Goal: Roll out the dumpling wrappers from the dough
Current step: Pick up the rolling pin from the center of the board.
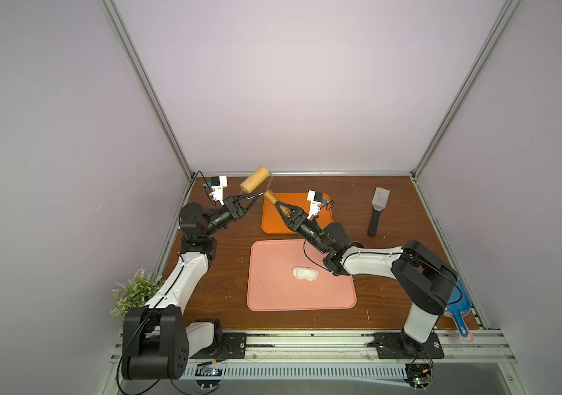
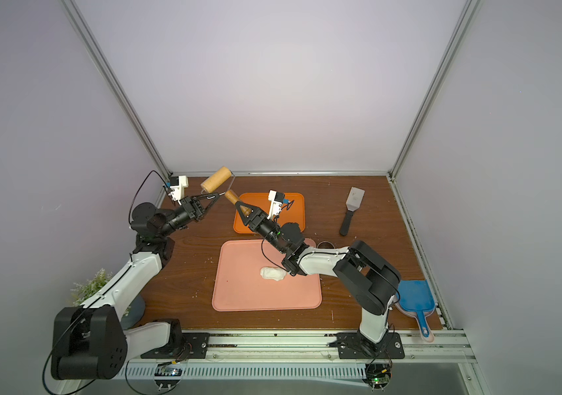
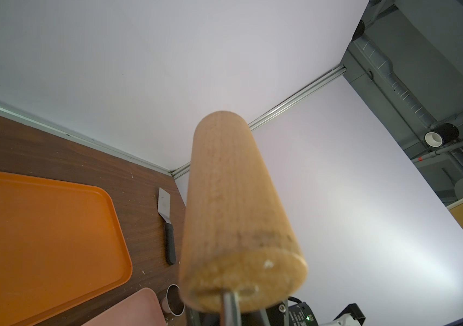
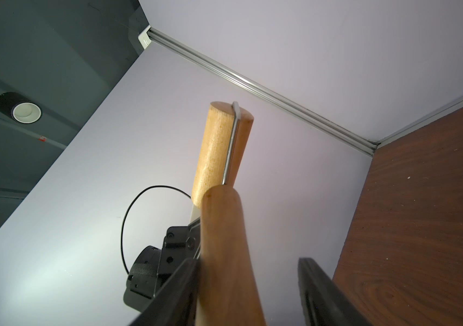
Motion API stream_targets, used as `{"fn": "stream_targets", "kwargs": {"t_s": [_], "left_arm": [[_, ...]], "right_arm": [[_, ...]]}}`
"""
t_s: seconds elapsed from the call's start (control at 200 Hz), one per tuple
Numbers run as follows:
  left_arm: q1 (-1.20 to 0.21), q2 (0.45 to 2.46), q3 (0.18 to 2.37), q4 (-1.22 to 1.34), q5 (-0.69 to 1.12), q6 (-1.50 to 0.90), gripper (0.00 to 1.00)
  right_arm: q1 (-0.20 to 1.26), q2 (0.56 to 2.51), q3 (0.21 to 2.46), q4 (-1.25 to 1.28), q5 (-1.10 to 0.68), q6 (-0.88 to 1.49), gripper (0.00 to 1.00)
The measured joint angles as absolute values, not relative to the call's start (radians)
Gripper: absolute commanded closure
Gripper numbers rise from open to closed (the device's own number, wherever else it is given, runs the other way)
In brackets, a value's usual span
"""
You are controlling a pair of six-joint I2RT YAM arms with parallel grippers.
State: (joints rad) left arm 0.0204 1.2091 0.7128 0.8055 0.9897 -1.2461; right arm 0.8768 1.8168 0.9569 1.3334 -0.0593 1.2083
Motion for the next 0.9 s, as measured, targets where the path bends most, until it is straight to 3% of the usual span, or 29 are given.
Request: {"fn": "stream_targets", "kwargs": {"t_s": [0.901], "left_arm": [[0.020,1.211,0.713,0.782,0.991,-1.243,0.99]], "right_arm": [[0.837,1.874,0.990,1.438,-0.144,1.243,0.44]]}}
